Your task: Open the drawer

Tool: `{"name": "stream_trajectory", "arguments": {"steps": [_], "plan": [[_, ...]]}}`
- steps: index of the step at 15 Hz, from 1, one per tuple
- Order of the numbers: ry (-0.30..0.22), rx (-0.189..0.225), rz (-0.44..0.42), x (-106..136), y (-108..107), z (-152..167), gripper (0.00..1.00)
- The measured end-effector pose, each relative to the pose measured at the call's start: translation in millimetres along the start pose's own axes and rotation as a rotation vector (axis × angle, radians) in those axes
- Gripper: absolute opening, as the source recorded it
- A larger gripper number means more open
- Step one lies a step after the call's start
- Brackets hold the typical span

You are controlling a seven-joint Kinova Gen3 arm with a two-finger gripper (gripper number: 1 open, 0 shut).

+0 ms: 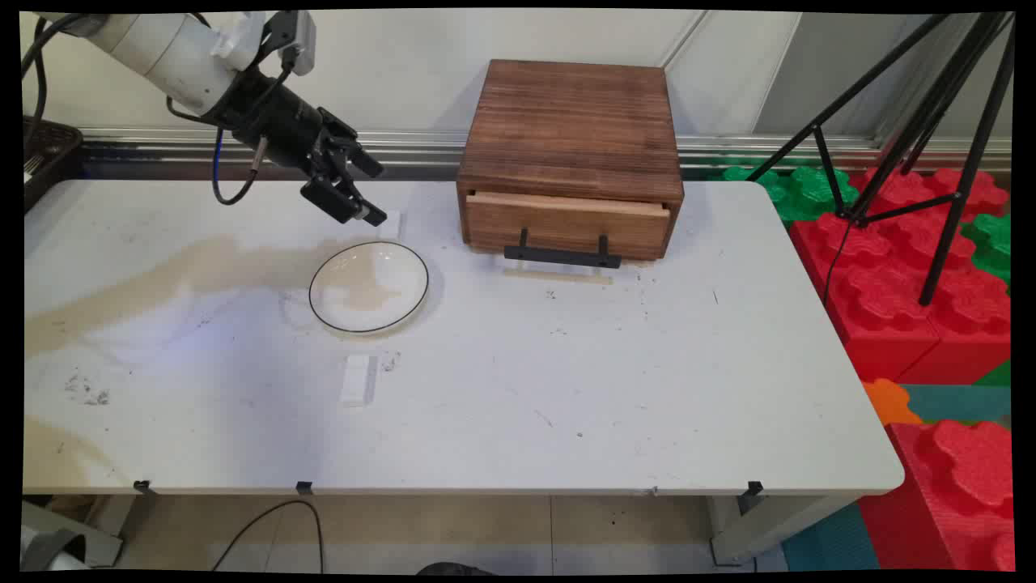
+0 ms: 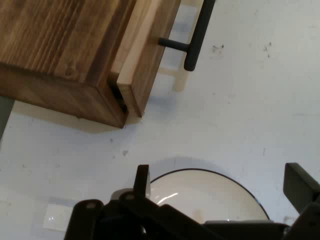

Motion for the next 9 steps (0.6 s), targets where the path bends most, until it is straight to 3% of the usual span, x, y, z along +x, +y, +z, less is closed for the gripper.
{"name": "stream_trajectory", "arguments": {"steps": [9], "plan": [[-0.004,-0.004,-0.013,36.7,21.3,15.3,1.00]]}}
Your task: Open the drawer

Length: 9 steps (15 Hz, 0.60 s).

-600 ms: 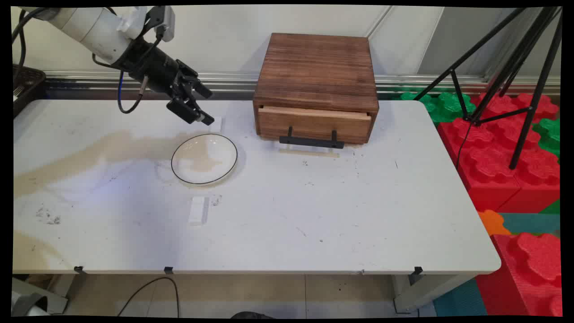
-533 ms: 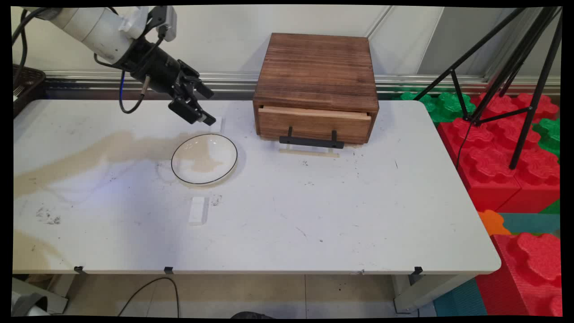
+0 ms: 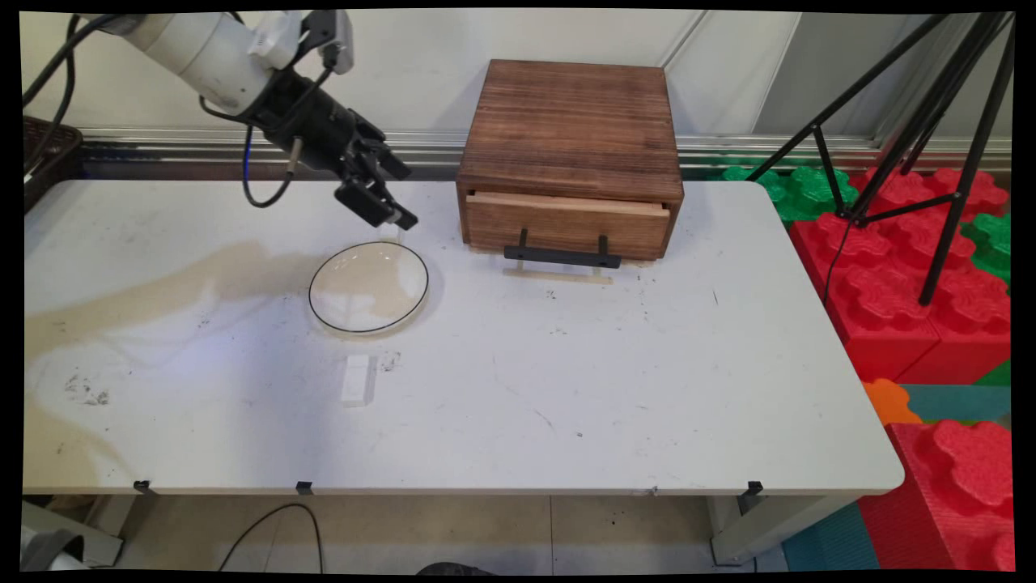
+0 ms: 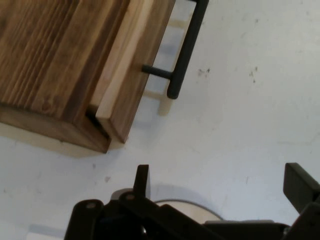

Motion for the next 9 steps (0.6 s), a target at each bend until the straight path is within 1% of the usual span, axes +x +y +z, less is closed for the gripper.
{"name": "stream_trajectory", "arguments": {"steps": [3,6,9], "plan": [[-0.003,0.000,0.002,15.3,10.0,6.7,1.00],[-0.008,0.004,0.005,35.7,22.2,17.0,1.00],[-0.017,0.011,0.005,48.3,29.5,25.8,1.00]]}}
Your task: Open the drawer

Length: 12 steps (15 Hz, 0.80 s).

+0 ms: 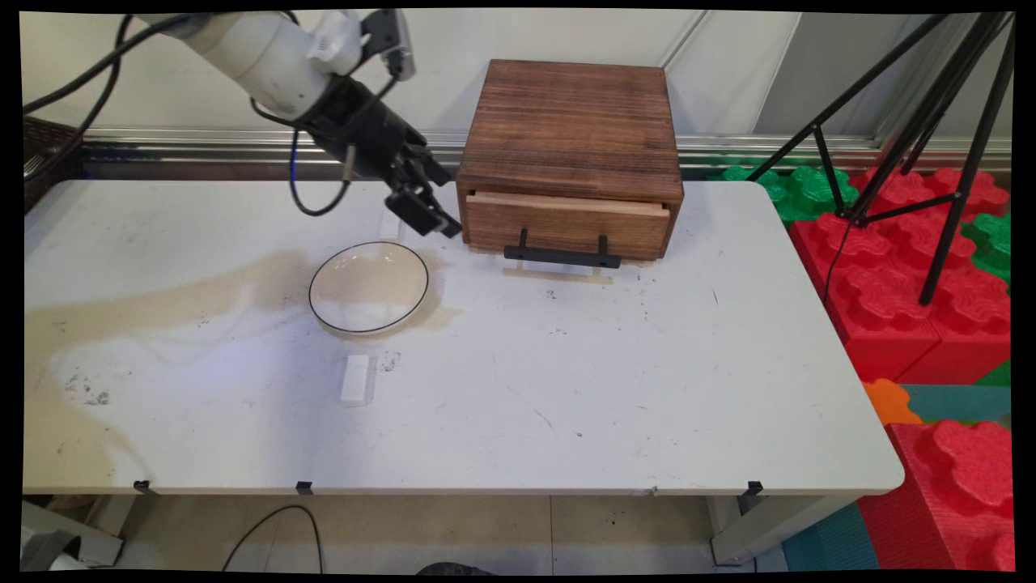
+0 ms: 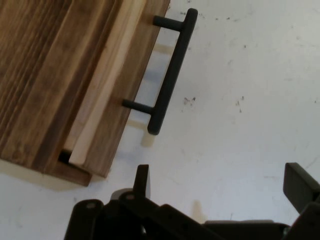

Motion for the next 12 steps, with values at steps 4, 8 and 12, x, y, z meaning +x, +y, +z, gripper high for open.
{"name": "stream_trajectory", "arguments": {"steps": [4,8,12], "plan": [[-0.016,-0.001,0.014,17.2,8.3,15.5,1.00],[-0.031,-0.014,0.048,35.2,10.3,38.4,1.00],[-0.048,-0.035,0.077,47.6,7.9,71.7,1.00]]}}
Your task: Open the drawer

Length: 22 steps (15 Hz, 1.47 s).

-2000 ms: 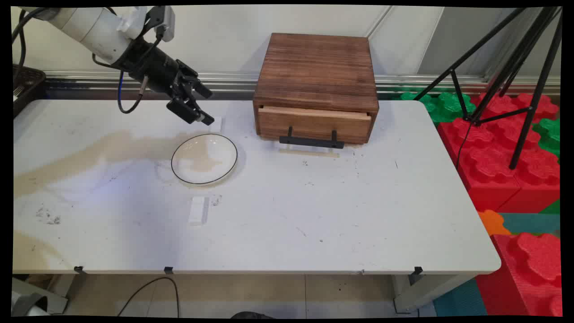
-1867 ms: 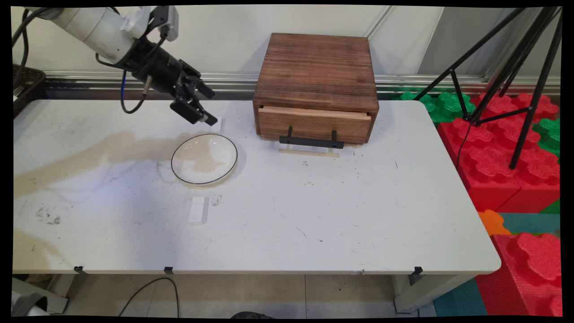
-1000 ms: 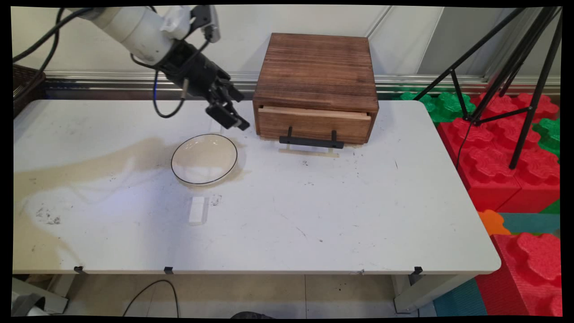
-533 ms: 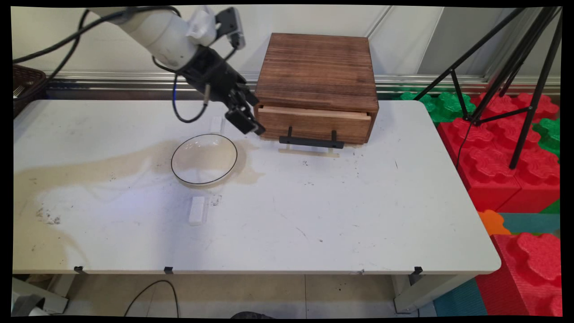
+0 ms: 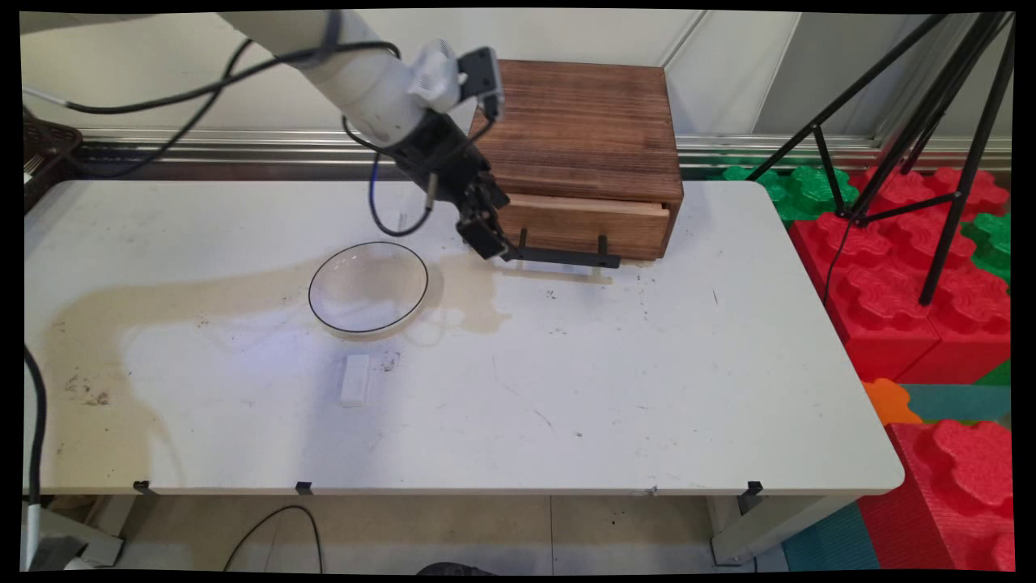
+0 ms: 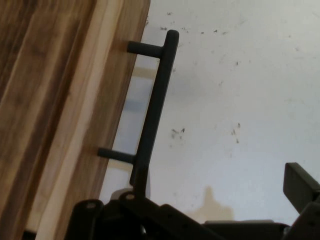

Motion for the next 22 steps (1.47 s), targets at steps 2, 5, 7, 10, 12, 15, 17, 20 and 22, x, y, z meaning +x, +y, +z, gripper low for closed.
{"name": "stream_trajectory", "arguments": {"steps": [2,5,7,10,12,15,17,20,22], "plan": [[-0.005,-0.006,0.010,3.3,-1.1,12.5,1.00],[-0.011,-0.013,0.017,6.8,-1.0,31.9,1.00],[-0.013,-0.016,0.022,8.9,-0.5,43.1,1.00],[-0.011,-0.010,0.030,13.1,-0.9,63.6,1.00],[-0.010,-0.008,0.035,15.8,-1.8,77.0,1.00],[-0.007,-0.007,0.047,18.6,-3.5,91.9,1.00],[-0.006,-0.005,0.053,20.0,-4.8,100.6,1.00],[-0.004,0.003,0.059,21.4,-7.2,111.8,1.00],[0.000,0.012,0.064,22.9,-10.2,121.2,1.00]]}}
